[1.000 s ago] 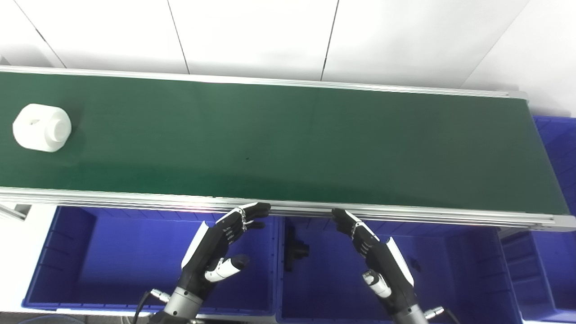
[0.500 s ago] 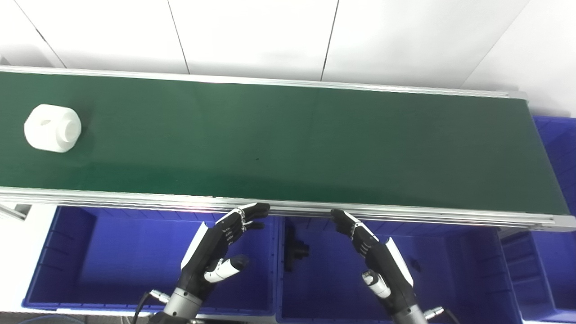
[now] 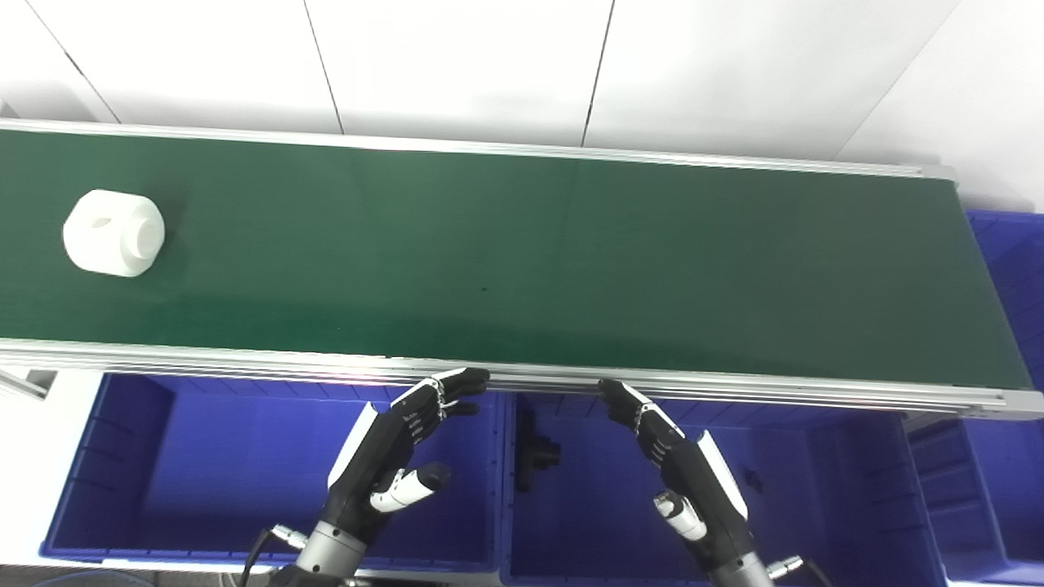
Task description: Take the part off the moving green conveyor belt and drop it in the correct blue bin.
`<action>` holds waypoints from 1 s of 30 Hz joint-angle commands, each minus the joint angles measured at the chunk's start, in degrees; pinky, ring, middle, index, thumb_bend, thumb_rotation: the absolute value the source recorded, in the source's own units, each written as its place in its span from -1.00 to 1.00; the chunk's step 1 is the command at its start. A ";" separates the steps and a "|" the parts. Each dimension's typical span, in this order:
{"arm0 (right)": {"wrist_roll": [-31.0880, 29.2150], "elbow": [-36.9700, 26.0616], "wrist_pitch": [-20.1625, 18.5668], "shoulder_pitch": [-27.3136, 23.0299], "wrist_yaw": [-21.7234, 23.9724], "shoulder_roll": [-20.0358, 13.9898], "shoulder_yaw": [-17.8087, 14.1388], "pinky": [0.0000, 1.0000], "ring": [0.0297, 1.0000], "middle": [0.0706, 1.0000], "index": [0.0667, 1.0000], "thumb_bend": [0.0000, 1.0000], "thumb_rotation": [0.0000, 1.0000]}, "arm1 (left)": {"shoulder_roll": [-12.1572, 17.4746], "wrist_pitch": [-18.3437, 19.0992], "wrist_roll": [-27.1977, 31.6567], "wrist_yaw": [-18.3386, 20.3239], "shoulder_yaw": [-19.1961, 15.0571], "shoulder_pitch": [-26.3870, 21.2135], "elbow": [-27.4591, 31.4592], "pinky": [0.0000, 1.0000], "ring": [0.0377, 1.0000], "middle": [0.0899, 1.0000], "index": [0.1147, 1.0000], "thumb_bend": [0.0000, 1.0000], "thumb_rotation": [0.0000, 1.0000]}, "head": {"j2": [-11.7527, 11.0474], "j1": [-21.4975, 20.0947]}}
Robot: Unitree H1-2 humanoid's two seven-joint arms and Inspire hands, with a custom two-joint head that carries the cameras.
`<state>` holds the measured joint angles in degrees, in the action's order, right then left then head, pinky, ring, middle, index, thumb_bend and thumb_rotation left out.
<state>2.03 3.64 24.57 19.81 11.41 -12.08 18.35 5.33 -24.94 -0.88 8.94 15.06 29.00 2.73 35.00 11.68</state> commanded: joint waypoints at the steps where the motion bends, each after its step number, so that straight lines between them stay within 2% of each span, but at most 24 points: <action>1: 0.45 0.55 2.36 -0.75 -1.02 -0.20 0.45 0.71 0.79 0.81 0.75 0.87 0.93 | 0.44 -1.99 -1.04 -1.03 0.56 -0.21 -0.04 0.50 0.64 0.63 0.48 0.78 0.60 | -0.30 0.12; 2: -0.03 1.20 2.35 -0.85 -0.80 -0.17 0.38 0.71 0.79 0.80 0.74 0.88 0.92 | 0.18 -1.98 -1.15 -1.58 0.73 -0.44 -0.78 0.49 0.63 0.62 0.47 0.78 0.59 | -1.86 0.91; 3: -0.35 1.69 2.35 -0.94 -0.72 -0.17 0.37 0.72 0.79 0.79 0.73 0.91 0.91 | 0.01 -1.98 -1.28 -2.05 0.90 -0.63 -1.35 0.47 0.61 0.60 0.45 0.79 0.58 | -2.10 1.04; 4: -0.99 2.22 2.35 -1.02 -0.15 -0.07 0.15 0.72 0.79 0.79 0.72 0.91 0.90 | -0.21 -1.98 -1.18 -2.34 1.05 -0.90 -2.15 0.46 0.60 0.59 0.45 0.79 0.57 | -3.47 1.76; 7: -1.99 3.65 2.36 -1.44 0.88 0.26 -0.44 0.72 0.78 0.78 0.70 0.90 0.86 | 0.05 -1.99 -1.87 -3.83 2.13 -1.91 -3.57 0.40 0.57 0.57 0.42 0.77 0.57 | -4.55 2.44; 8: -2.09 4.29 2.36 -1.69 1.05 0.37 -0.67 0.71 0.78 0.77 0.69 0.89 0.86 | 0.33 -1.99 -2.43 -4.73 2.71 -2.37 -4.03 0.39 0.56 0.57 0.42 0.76 0.58 | -5.53 3.18; 15: -2.87 6.78 2.36 -2.64 3.38 0.98 -2.44 0.67 0.76 0.75 0.66 0.88 0.83 | 2.67 -1.99 -3.78 -9.89 6.96 -4.96 -6.15 0.34 0.53 0.51 0.38 0.76 0.57 | -7.97 5.27; 20: -4.56 8.82 2.36 -3.46 7.59 2.21 -4.94 0.72 0.78 0.77 0.67 0.85 0.80 | 3.82 -1.99 -4.42 -13.53 9.64 -6.55 -7.68 0.30 0.49 0.48 0.36 0.73 0.58 | -9.40 6.41; 25: -3.88 9.69 2.36 -3.69 9.65 2.52 -6.48 0.75 0.81 0.80 0.70 0.86 0.86 | 5.30 -1.99 -4.59 -15.88 12.14 -7.81 -8.47 0.30 0.48 0.48 0.34 0.71 0.57 | -10.49 8.04; 30: -6.16 11.42 2.36 -4.09 15.26 4.09 -10.56 0.76 0.81 0.79 0.69 0.85 0.83 | 5.70 -1.99 -4.19 -17.14 13.89 -8.68 -9.04 0.29 0.47 0.47 0.34 0.70 0.53 | -11.09 11.73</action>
<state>-3.05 15.85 24.57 15.98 24.69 -8.42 8.41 10.89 -24.98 -5.09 -6.93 28.52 20.83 -7.18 23.82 23.44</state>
